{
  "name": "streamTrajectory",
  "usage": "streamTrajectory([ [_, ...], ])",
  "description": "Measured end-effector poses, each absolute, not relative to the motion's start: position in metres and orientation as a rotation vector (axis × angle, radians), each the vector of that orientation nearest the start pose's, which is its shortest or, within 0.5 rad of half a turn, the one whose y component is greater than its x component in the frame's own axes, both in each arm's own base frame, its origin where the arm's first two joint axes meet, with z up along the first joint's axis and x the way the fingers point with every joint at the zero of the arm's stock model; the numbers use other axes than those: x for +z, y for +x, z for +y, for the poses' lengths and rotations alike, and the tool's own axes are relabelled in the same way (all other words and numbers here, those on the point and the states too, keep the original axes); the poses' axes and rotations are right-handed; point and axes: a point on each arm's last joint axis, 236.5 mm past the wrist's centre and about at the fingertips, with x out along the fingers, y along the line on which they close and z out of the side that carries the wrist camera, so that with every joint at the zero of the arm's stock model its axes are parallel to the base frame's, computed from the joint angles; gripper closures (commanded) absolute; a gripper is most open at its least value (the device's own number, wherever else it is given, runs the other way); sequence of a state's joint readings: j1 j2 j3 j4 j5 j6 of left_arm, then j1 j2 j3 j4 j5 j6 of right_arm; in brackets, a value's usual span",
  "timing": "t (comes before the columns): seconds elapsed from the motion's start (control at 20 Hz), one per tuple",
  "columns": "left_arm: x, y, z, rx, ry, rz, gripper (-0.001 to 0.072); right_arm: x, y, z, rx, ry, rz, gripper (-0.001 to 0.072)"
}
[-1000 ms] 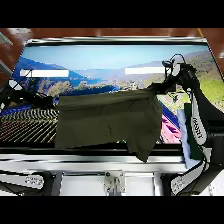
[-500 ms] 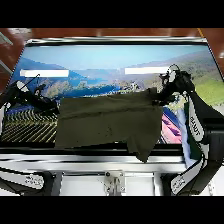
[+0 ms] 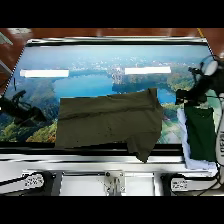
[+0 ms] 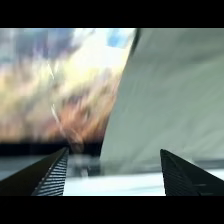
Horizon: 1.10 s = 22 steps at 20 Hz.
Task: Fold the shirts.
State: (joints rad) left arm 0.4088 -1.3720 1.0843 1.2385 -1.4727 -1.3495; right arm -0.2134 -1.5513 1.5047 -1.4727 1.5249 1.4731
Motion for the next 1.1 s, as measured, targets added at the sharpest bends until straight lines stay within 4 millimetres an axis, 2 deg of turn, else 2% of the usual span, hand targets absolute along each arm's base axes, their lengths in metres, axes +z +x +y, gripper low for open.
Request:
streamTrajectory([
  [0.1,-0.051,0.259,0.040,-0.082,-0.557,1.605,-0.0007,0.003,0.361,-0.058,0.013,0.336,1.522,0.0087],
  [0.3,-0.086,0.216,0.010,-0.105,-0.697,1.575,-0.0005,-0.019,0.326,-0.051,0.035,0.514,1.517,0.0087],
  [0.55,-0.113,0.201,-0.004,-0.094,-0.735,1.561,-0.0005,-0.031,0.319,-0.042,0.048,0.609,1.489,0.0087],
  [0.75,-0.121,0.199,-0.027,-0.144,-0.788,1.603,0.0019,-0.033,0.321,-0.040,0.047,0.636,1.468,0.0088],
  [0.8,-0.122,0.198,-0.036,-0.166,-0.810,1.619,0.0177,-0.033,0.322,-0.038,0.050,0.642,1.467,0.0088],
  [0.85,-0.125,0.195,-0.040,-0.179,-0.804,1.637,0.0425,-0.033,0.322,-0.038,0.050,0.646,1.464,0.0088],
  [0.9,-0.131,0.195,-0.040,-0.173,-0.782,1.641,0.0593,-0.033,0.322,-0.038,0.048,0.651,1.463,0.0089],
  [0.95,-0.135,0.200,-0.041,-0.166,-0.775,1.624,0.0664,-0.033,0.322,-0.038,0.045,0.654,1.466,0.0089],
  [1.1,-0.136,0.208,-0.046,-0.176,-0.781,1.602,0.0667,-0.041,0.310,-0.034,0.048,0.619,1.517,0.0088],
])
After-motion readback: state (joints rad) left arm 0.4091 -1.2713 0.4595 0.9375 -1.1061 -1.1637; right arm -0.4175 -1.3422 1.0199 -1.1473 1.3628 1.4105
